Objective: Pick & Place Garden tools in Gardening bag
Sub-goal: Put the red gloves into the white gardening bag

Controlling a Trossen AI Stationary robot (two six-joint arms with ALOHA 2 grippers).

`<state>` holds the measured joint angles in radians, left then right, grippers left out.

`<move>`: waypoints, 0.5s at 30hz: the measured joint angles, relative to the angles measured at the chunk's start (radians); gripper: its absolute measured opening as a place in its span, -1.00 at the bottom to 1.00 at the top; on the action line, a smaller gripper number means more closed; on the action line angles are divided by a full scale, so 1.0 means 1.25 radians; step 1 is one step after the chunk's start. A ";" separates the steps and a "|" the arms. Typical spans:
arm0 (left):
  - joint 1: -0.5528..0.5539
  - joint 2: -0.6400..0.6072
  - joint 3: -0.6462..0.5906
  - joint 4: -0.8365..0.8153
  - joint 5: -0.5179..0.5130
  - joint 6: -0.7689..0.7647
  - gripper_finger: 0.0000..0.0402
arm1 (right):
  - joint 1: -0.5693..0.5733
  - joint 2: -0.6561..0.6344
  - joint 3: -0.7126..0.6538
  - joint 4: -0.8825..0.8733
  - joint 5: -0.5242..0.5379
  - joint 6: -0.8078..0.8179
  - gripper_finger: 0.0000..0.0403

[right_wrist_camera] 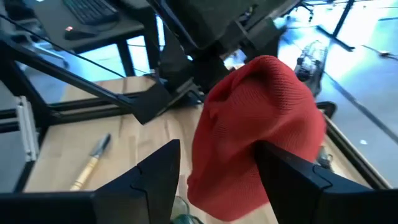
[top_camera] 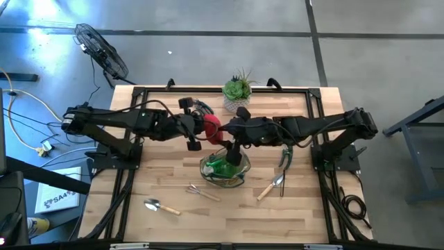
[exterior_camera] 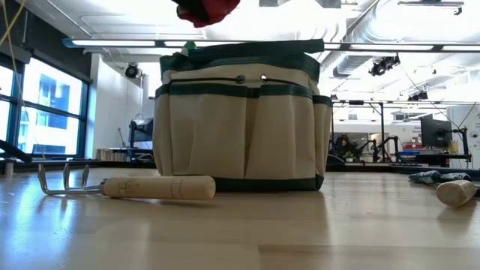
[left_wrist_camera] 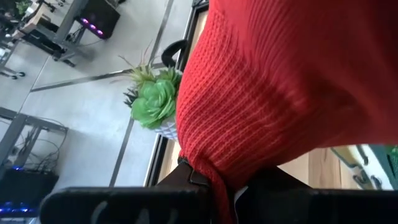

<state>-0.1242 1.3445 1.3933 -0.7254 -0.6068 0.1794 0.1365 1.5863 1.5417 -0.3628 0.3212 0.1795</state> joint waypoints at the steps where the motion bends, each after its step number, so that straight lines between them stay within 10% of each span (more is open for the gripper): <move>1: 0.000 0.000 0.000 0.003 0.003 0.000 -0.89 | -0.004 0.001 0.000 0.001 -0.006 0.000 0.01; 15: 0.001 0.000 0.000 0.015 0.007 -0.004 -0.89 | -0.017 0.038 0.000 -0.012 0.122 0.000 -0.17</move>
<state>-0.1234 1.3445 1.3933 -0.7073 -0.5976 0.1747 0.1151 1.6341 1.5421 -0.3779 0.4743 0.1791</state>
